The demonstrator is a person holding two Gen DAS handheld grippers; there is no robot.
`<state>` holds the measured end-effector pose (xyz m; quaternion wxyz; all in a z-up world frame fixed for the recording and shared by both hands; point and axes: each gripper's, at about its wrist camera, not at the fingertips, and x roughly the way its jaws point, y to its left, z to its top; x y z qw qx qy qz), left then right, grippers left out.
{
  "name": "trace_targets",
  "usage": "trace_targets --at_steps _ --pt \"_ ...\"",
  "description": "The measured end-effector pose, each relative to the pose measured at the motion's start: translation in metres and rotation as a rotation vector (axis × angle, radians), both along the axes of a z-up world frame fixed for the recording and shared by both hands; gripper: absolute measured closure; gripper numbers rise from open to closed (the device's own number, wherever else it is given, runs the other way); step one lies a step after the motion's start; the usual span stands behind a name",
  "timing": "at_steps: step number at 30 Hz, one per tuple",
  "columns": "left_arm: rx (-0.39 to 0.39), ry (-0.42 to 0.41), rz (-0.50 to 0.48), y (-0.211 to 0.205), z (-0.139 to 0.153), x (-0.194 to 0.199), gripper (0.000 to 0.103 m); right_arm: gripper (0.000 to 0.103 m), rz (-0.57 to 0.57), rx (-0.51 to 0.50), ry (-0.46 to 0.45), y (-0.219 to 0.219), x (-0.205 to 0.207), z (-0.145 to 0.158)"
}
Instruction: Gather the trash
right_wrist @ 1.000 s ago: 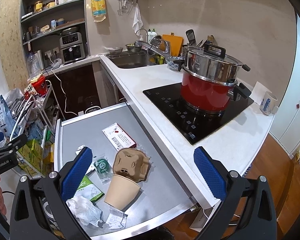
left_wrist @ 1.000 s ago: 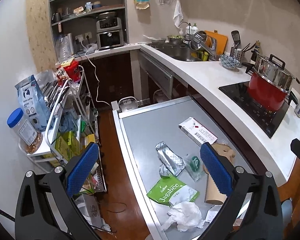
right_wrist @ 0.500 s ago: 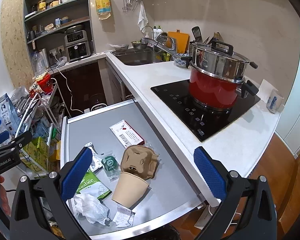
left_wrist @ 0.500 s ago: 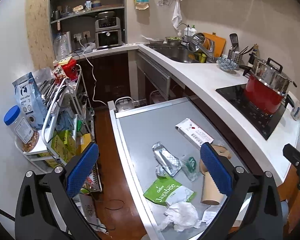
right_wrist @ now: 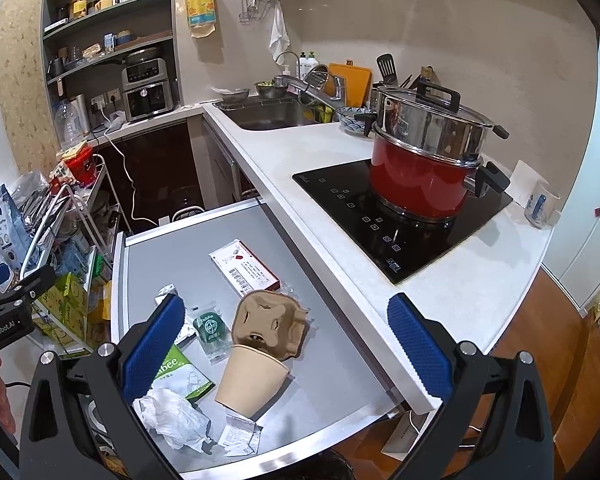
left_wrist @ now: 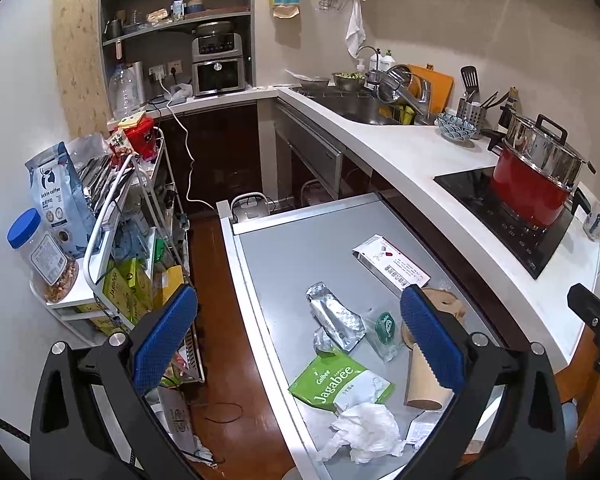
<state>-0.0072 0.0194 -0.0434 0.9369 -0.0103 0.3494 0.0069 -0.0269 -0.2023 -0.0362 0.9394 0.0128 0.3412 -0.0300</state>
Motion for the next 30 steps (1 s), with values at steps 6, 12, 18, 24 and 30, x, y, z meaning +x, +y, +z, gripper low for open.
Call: trace_targets --at_steps 6,12,18,24,30 --pt "-0.006 0.008 -0.002 0.001 -0.003 0.0 0.002 0.004 0.003 0.007 0.003 -0.001 0.0 -0.002" --pt "-0.003 0.009 -0.002 0.001 -0.006 0.002 0.002 0.004 0.01 0.023 0.014 -0.001 0.0 -0.007" --pt "0.002 0.002 -0.01 0.0 -0.007 0.001 0.002 0.004 0.022 0.033 0.019 0.002 0.0 -0.009" --pt "0.022 -0.02 -0.024 0.002 -0.005 -0.002 0.002 0.004 0.022 0.048 0.025 0.002 0.0 -0.01" --pt "0.021 -0.004 -0.094 0.016 -0.015 0.003 0.002 0.004 0.058 0.119 0.067 0.003 0.003 -0.023"
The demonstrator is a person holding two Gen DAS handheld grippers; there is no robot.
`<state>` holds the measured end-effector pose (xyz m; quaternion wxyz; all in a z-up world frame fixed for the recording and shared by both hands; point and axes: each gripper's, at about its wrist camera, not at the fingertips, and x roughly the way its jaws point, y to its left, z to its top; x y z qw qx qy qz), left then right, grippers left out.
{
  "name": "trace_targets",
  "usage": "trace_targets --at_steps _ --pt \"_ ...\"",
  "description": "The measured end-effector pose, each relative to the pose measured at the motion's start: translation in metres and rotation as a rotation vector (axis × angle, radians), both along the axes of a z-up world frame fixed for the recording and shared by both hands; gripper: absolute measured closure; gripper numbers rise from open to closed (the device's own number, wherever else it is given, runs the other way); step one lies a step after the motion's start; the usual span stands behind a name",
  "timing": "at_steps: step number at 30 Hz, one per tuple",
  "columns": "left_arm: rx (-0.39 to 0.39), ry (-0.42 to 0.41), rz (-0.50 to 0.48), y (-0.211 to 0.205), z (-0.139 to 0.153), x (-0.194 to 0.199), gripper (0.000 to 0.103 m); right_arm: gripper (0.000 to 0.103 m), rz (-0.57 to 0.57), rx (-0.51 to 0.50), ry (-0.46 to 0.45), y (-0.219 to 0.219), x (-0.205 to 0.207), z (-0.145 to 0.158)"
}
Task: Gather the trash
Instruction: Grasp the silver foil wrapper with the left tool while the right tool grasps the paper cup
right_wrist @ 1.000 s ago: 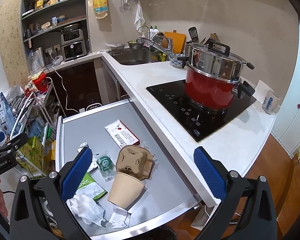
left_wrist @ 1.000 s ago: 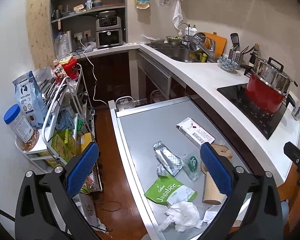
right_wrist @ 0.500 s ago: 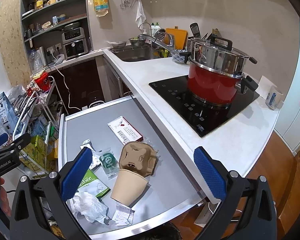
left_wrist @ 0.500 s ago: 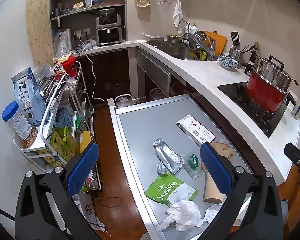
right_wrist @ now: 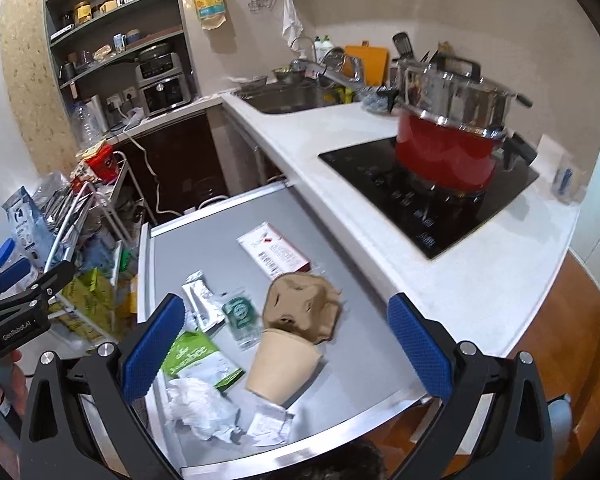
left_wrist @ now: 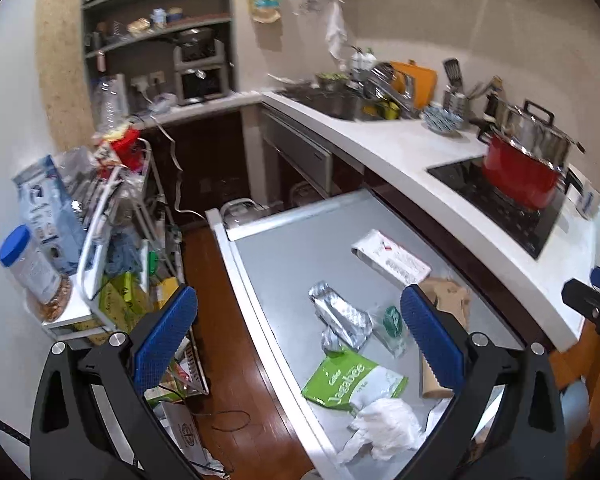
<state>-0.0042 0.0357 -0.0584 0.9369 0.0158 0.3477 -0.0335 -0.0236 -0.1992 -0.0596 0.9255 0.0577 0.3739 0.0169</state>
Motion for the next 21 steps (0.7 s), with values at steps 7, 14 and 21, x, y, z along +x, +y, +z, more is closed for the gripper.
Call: trace_targets --at_steps 7,14,21 --pt "-0.013 0.158 -0.04 0.015 -0.05 0.009 0.002 0.004 -0.011 0.039 0.134 0.006 0.015 -0.046" --pt "-0.084 0.26 -0.047 0.018 -0.082 0.031 0.002 0.004 -0.032 0.025 0.232 0.018 0.035 -0.086" --pt "-0.212 0.353 -0.009 0.018 -0.104 0.091 0.002 0.004 -0.05 0.004 0.301 0.03 0.058 -0.123"
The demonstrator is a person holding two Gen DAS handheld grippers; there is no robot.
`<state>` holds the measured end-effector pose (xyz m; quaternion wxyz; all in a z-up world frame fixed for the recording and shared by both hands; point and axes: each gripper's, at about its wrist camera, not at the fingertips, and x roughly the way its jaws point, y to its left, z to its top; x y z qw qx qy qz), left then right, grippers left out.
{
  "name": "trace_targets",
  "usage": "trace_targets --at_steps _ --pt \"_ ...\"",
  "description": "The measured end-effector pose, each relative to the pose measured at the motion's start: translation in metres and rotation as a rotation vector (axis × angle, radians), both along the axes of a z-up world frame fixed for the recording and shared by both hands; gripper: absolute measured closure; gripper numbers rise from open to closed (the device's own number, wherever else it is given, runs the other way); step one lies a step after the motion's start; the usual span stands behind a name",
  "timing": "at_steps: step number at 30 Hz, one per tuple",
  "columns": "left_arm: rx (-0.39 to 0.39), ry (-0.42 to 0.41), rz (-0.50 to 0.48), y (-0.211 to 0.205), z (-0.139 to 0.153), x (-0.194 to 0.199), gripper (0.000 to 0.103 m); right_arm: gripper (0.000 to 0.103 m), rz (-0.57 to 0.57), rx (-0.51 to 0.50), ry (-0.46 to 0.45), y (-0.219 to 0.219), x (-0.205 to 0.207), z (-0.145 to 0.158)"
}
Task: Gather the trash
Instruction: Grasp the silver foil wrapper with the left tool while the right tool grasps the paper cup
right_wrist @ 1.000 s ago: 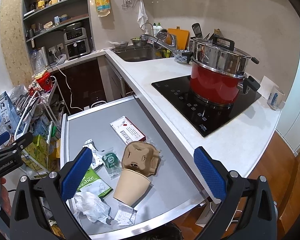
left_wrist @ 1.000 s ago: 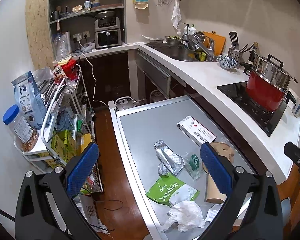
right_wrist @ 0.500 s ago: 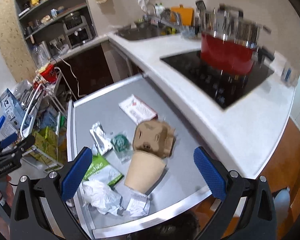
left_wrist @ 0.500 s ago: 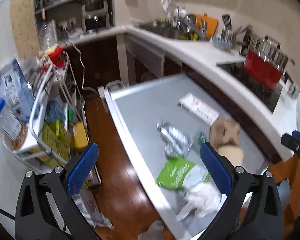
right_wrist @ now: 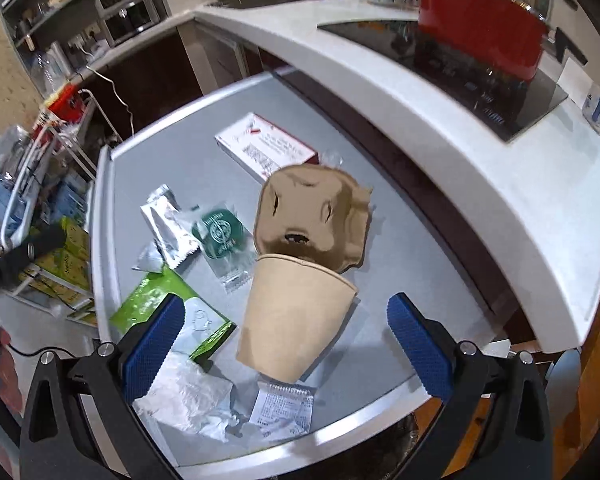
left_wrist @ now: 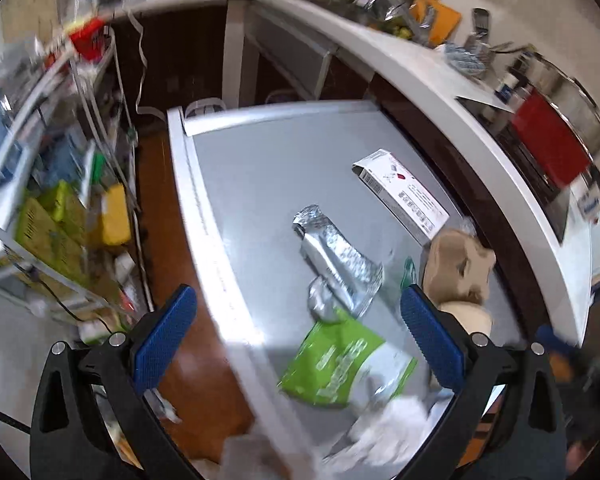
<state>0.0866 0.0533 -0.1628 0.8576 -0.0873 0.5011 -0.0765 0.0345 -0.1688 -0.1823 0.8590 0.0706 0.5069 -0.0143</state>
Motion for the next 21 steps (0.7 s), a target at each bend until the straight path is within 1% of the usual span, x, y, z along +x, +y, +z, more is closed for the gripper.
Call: trace_targets --at_steps 4,6,7,8,12,14,16,19,21 --pt "-0.068 0.076 0.02 -0.013 -0.02 0.032 0.002 0.004 -0.01 -0.004 0.023 0.003 0.012 -0.014" --pt "-0.066 0.112 0.036 -0.02 -0.032 0.045 0.009 0.004 -0.025 0.012 0.033 0.0 0.016 -0.018" --pt "-0.064 0.14 0.038 -0.023 -0.04 0.052 0.019 0.004 -0.04 0.035 0.045 -0.001 0.019 -0.022" --pt "-0.067 0.166 0.039 -0.026 -0.046 0.057 0.02 0.004 -0.058 0.051 0.06 -0.003 0.021 -0.025" --pt "-0.09 0.232 0.038 -0.033 -0.063 0.07 0.02 0.004 -0.108 0.096 0.101 -0.006 0.023 -0.039" --pt "-0.073 0.239 0.034 -0.039 -0.068 0.073 0.02 0.004 -0.116 0.111 0.12 -0.005 0.025 -0.047" --pt "-0.053 0.248 0.03 -0.042 -0.073 0.076 0.02 0.009 -0.118 0.107 0.134 -0.002 0.027 -0.053" --pt "-0.034 0.263 0.044 -0.044 -0.08 0.079 0.02 0.013 -0.117 0.104 0.161 -0.001 0.029 -0.061" --pt "-0.037 0.279 0.047 -0.043 -0.086 0.081 0.029 0.018 -0.119 0.112 0.175 -0.001 0.029 -0.066"
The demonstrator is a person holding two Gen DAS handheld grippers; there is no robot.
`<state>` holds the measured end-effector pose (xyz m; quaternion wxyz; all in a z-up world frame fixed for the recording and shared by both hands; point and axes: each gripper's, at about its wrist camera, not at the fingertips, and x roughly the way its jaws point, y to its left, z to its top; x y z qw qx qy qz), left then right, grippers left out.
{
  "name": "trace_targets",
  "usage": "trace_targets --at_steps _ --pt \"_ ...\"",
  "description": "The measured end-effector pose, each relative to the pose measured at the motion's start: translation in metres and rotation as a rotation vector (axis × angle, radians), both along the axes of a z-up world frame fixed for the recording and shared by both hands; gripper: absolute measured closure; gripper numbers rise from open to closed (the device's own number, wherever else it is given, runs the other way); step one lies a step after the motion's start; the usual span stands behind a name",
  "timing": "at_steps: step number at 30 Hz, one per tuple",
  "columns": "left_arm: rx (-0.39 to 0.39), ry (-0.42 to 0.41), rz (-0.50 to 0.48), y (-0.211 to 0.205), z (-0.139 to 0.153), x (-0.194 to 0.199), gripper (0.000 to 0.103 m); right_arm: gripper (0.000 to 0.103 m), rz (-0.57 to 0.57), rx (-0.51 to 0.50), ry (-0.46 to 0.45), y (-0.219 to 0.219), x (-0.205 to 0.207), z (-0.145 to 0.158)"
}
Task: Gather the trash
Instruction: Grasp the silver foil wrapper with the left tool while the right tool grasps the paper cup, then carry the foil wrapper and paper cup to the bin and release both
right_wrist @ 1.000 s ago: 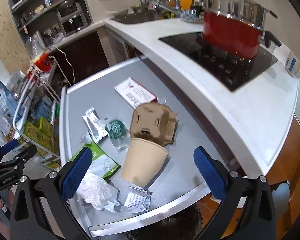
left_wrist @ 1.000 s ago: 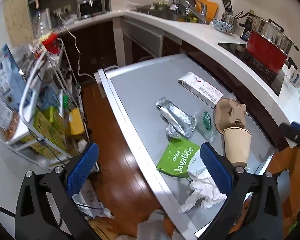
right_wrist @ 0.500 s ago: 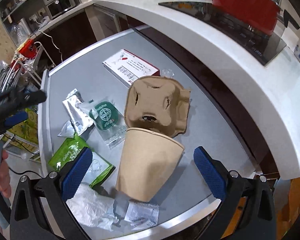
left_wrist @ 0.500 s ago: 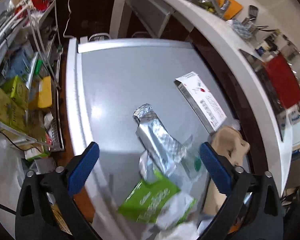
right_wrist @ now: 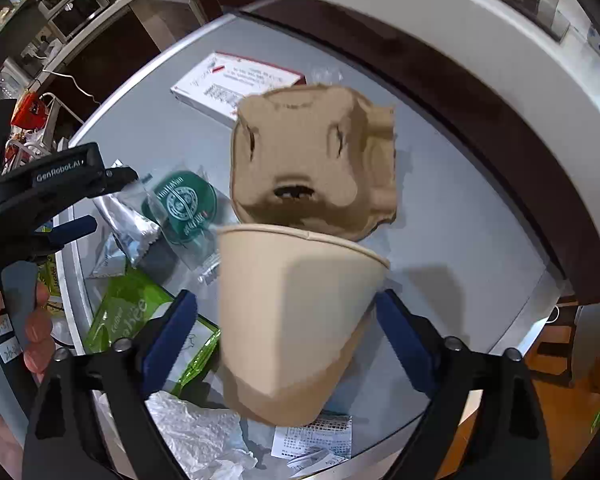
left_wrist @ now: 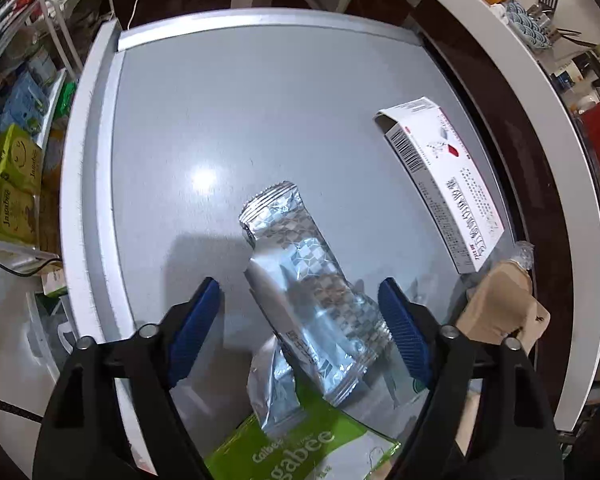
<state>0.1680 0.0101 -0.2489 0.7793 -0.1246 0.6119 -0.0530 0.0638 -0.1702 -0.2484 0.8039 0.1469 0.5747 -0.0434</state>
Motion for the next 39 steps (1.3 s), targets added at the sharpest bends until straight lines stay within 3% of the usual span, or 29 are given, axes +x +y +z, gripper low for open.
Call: trace_targets --at_steps 3,7,14,25,39 --pt "0.017 -0.012 -0.013 -0.001 0.0 0.002 0.033 0.023 -0.002 0.011 0.005 -0.002 0.0 -0.004" --pt "0.027 -0.034 -0.05 -0.005 0.003 0.006 0.057 0.024 0.014 0.007 -0.001 -0.002 0.001 -0.003" --pt "-0.065 -0.088 -0.096 0.007 0.011 -0.001 0.06 0.025 0.008 0.03 -0.024 -0.009 0.003 0.0" --pt "-0.119 -0.185 -0.068 0.033 0.049 -0.004 0.061 0.025 0.006 0.055 -0.084 -0.02 -0.001 0.024" --pt "-0.168 -0.326 -0.091 0.036 0.107 -0.036 0.061 0.025 0.028 0.081 -0.205 -0.033 -0.031 0.078"
